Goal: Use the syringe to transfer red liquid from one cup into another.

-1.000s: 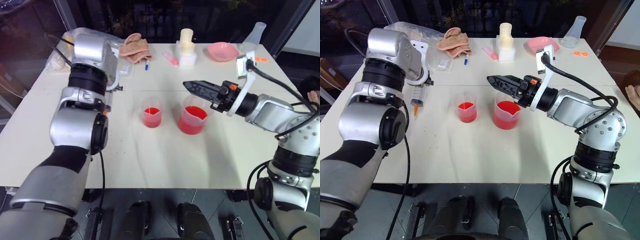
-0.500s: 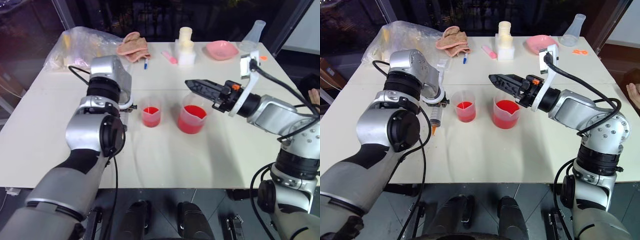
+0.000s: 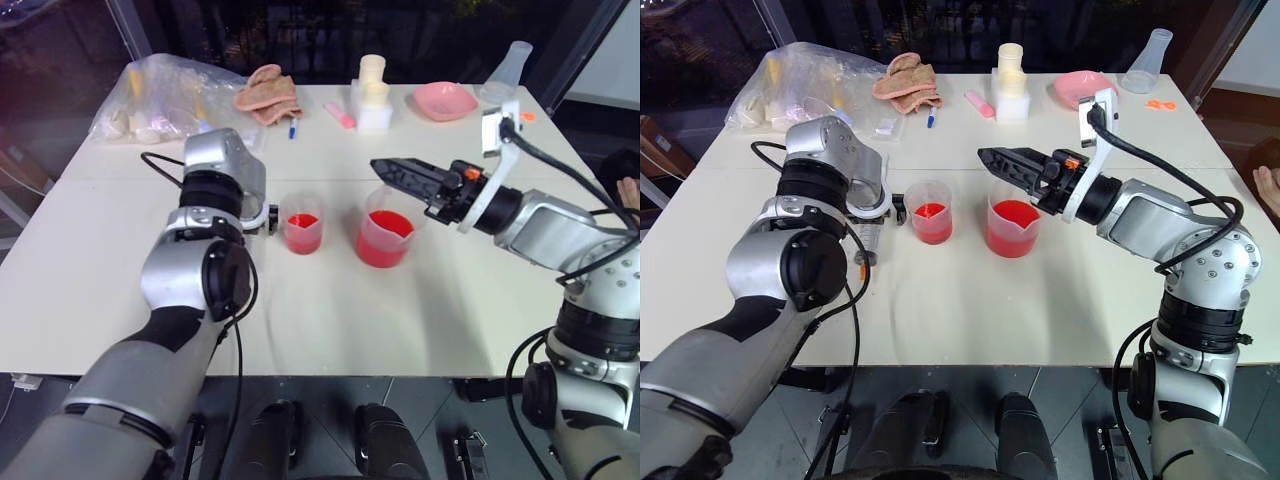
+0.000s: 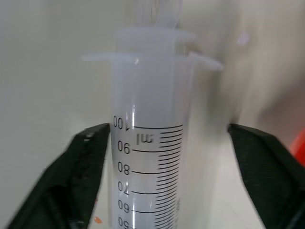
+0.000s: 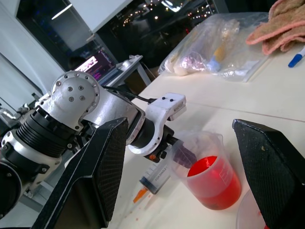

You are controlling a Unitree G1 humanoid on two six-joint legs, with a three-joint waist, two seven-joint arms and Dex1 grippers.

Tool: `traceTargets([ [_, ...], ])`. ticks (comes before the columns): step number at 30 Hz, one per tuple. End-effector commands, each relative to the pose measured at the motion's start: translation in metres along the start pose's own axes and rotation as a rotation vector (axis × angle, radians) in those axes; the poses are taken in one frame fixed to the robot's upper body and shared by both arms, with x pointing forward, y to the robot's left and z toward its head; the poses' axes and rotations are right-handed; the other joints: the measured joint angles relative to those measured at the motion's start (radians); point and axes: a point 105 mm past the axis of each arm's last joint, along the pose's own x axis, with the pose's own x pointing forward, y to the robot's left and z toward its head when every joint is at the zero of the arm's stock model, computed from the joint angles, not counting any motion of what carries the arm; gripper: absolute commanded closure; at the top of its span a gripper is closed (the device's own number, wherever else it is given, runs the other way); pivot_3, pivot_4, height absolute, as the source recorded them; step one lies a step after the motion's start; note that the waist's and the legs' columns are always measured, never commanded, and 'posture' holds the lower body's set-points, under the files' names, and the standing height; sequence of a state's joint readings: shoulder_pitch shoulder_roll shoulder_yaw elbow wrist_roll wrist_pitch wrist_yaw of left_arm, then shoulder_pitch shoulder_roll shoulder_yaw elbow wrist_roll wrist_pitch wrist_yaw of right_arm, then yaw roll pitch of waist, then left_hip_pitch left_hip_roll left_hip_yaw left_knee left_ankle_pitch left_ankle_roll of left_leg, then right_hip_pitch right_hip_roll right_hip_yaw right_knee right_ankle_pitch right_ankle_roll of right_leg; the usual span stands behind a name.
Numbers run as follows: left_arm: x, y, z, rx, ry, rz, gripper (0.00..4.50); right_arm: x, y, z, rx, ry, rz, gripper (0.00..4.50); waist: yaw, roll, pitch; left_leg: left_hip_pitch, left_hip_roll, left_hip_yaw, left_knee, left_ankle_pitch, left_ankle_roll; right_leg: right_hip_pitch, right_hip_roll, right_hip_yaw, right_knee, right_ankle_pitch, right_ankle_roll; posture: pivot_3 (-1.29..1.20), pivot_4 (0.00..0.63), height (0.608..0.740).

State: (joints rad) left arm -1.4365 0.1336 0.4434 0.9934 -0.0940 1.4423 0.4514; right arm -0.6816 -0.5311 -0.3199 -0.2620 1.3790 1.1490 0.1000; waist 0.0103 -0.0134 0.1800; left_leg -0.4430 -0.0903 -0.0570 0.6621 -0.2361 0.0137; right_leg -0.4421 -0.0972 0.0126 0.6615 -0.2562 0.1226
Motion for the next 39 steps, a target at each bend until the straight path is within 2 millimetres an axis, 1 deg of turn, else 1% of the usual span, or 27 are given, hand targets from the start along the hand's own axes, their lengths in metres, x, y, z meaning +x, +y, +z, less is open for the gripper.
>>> traceTargets([
  [1,-0.011,0.006,0.015,-0.051,-0.090,-0.027,0.01,-0.003,0.009,0.007,-0.037,-0.026,0.024,0.92,-0.001,0.000,0.000,0.000,0.000,0.000,0.000,0.000,0.000,0.000,0.000,0.000,0.000,0.000,0.000,0.00,0.150,0.740],
  [3,-0.015,0.006,0.021,-0.129,-0.141,-0.079,0.01,-0.002,0.009,0.007,-0.036,-0.027,0.024,0.92,-0.001,0.000,0.000,0.000,0.000,0.000,0.000,0.000,0.000,0.000,0.000,0.000,0.000,0.000,0.000,0.00,0.150,0.740],
  [5,-0.024,0.012,0.030,-0.176,-0.229,-0.087,0.01,-0.002,0.008,0.007,-0.037,-0.028,0.024,0.92,-0.001,0.000,0.000,0.000,0.000,0.000,0.000,0.000,-0.001,0.000,0.000,0.001,0.000,0.000,0.000,0.00,0.150,0.740],
  [9,-0.040,0.021,0.043,-0.188,-0.378,-0.076,0.01,-0.001,0.009,0.007,-0.037,-0.029,0.028,0.92,-0.001,0.000,0.000,0.000,0.000,0.000,0.000,0.001,-0.002,0.000,0.000,0.001,0.001,0.000,0.000,0.00,0.150,0.740],
  [10,-0.049,0.023,0.051,-0.200,-0.462,-0.094,0.01,-0.001,0.009,0.007,-0.037,-0.029,0.030,0.92,0.000,0.000,0.000,0.000,0.000,0.000,0.000,0.001,-0.002,0.000,0.000,0.001,0.001,0.000,0.000,0.00,0.150,0.740],
  [11,-0.065,0.027,0.064,-0.205,-0.609,-0.115,0.01,0.000,0.009,0.007,-0.037,-0.028,0.032,0.92,0.000,0.000,0.000,0.000,0.000,0.000,0.000,0.001,-0.002,0.000,0.000,0.001,0.001,0.000,0.000,0.00,0.150,0.740],
  [12,-0.078,0.029,0.071,-0.198,-0.715,-0.131,0.01,0.000,0.009,0.007,-0.037,-0.028,0.034,0.92,0.000,0.000,0.000,0.000,0.000,0.000,0.001,0.001,-0.003,0.000,0.000,0.001,0.001,0.000,0.000,0.00,0.150,0.740],
  [13,-0.086,0.030,0.075,-0.188,-0.779,-0.140,0.01,0.000,0.009,0.007,-0.037,-0.028,0.035,0.92,-0.001,0.000,0.000,0.000,0.000,0.000,0.001,0.002,-0.003,0.000,0.000,0.001,0.001,0.000,0.000,0.00,0.150,0.740],
  [14,-0.094,0.032,0.077,-0.171,-0.856,-0.146,0.01,0.000,0.009,0.006,-0.038,-0.025,0.038,0.92,-0.001,0.000,0.000,0.000,0.000,0.001,0.001,0.002,-0.003,0.000,0.000,0.001,0.001,0.000,0.000,0.00,0.150,0.740],
  [16,-0.114,0.044,0.078,-0.104,-1.096,-0.086,0.01,0.001,0.009,0.004,-0.053,-0.005,0.044,0.92,-0.003,0.001,-0.001,0.000,0.000,0.001,0.000,0.002,-0.003,0.000,0.000,0.001,0.001,0.000,0.000,0.00,0.150,0.740],
  [17,-0.122,0.047,0.076,-0.076,-1.182,-0.060,0.01,0.001,0.010,0.003,-0.059,0.003,0.047,0.92,-0.004,0.001,-0.001,0.000,0.000,0.001,0.000,0.002,-0.003,0.000,0.000,0.002,0.000,0.000,0.000,0.00,0.150,0.740],
  [18,-0.122,0.053,0.071,-0.033,-1.216,-0.021,0.01,0.000,0.010,0.001,-0.084,0.034,0.055,0.92,-0.004,0.001,-0.001,0.001,0.000,0.001,0.000,0.002,-0.003,0.000,0.000,0.002,0.000,0.000,-0.001,0.00,0.150,0.740],
  [20,-0.119,0.054,0.064,0.031,-1.228,-0.044,0.01,-0.003,0.012,-0.003,-0.128,0.085,0.067,0.92,-0.002,0.001,-0.001,0.001,0.001,0.002,0.000,0.002,-0.003,0.000,0.000,0.002,0.000,0.000,-0.001,0.00,0.150,0.740],
  [22,-0.120,0.054,0.060,0.082,-1.253,-0.066,0.01,-0.007,0.012,-0.006,-0.169,0.134,0.080,0.92,0.000,0.001,-0.001,0.001,0.001,0.002,0.001,0.002,-0.003,0.000,0.001,0.002,0.000,0.000,-0.001,0.00,0.150,0.740],
  [24,-0.118,0.048,0.049,0.208,-1.247,-0.146,0.01,-0.019,0.011,-0.014,-0.261,0.239,0.084,0.92,0.003,0.001,-0.001,0.000,0.001,0.002,0.001,0.002,-0.002,0.001,0.001,0.002,-0.001,0.000,-0.001,0.00,0.150,0.740],
  [26,-0.112,0.047,0.024,0.318,-1.227,-0.247,0.01,-0.039,0.004,-0.026,-0.395,0.395,0.055,0.92,0.003,0.001,-0.001,0.000,0.000,0.001,0.001,-0.001,0.003,0.002,0.000,0.002,-0.002,0.000,-0.001,0.00,0.150,0.740],
  [28,-0.105,0.048,-0.001,0.383,-1.195,-0.307,0.01,-0.056,-0.001,-0.036,-0.463,0.506,0.050,0.92,0.002,0.002,-0.001,0.000,0.001,0.002,0.001,-0.002,0.003,0.004,0.000,0.002,-0.007,0.000,-0.001,0.00,0.150,0.740],
  [31,-0.100,0.048,-0.025,0.430,-1.166,-0.371,0.01,-0.070,-0.001,-0.045,-0.475,0.569,0.074,0.92,-0.002,0.002,-0.001,0.000,0.001,0.003,0.001,-0.002,0.003,0.005,0.000,0.002,-0.012,0.000,-0.001,0.00,0.150,0.740],
  [33,-0.098,0.044,-0.053,0.451,-1.130,-0.499,0.01,-0.081,0.001,-0.052,-0.486,0.621,0.093,0.92,0.001,0.002,-0.001,0.001,0.002,0.002,0.002,-0.003,0.006,0.006,0.001,0.002,-0.011,0.001,-0.002,0.00,0.150,0.740],
  [35,-0.096,0.043,-0.077,0.521,-1.097,-0.580,0.01,-0.087,0.000,-0.056,-0.501,0.646,0.092,0.92,0.000,0.002,-0.001,0.002,0.002,0.002,0.002,-0.004,0.007,0.008,0.000,0.002,-0.012,0.001,-0.002,0.00,0.150,0.740],
  [37,-0.092,0.051,-0.092,0.521,-1.069,-0.612,0.01,-0.087,-0.004,-0.057,-0.521,0.648,0.079,0.92,0.001,0.003,-0.002,0.004,0.003,0.002,0.002,-0.004,0.007,0.010,0.001,0.002,-0.012,0.001,-0.002,0.00,0.150,0.740],
  [39,-0.088,0.059,-0.105,0.557,-1.049,-0.626,0.01,-0.086,-0.006,-0.057,-0.524,0.634,0.075,0.92,0.002,0.003,-0.002,0.008,0.003,0.002,0.002,-0.004,0.007,0.013,0.001,0.002,-0.013,0.001,-0.003,0.00,0.150,0.740],
])
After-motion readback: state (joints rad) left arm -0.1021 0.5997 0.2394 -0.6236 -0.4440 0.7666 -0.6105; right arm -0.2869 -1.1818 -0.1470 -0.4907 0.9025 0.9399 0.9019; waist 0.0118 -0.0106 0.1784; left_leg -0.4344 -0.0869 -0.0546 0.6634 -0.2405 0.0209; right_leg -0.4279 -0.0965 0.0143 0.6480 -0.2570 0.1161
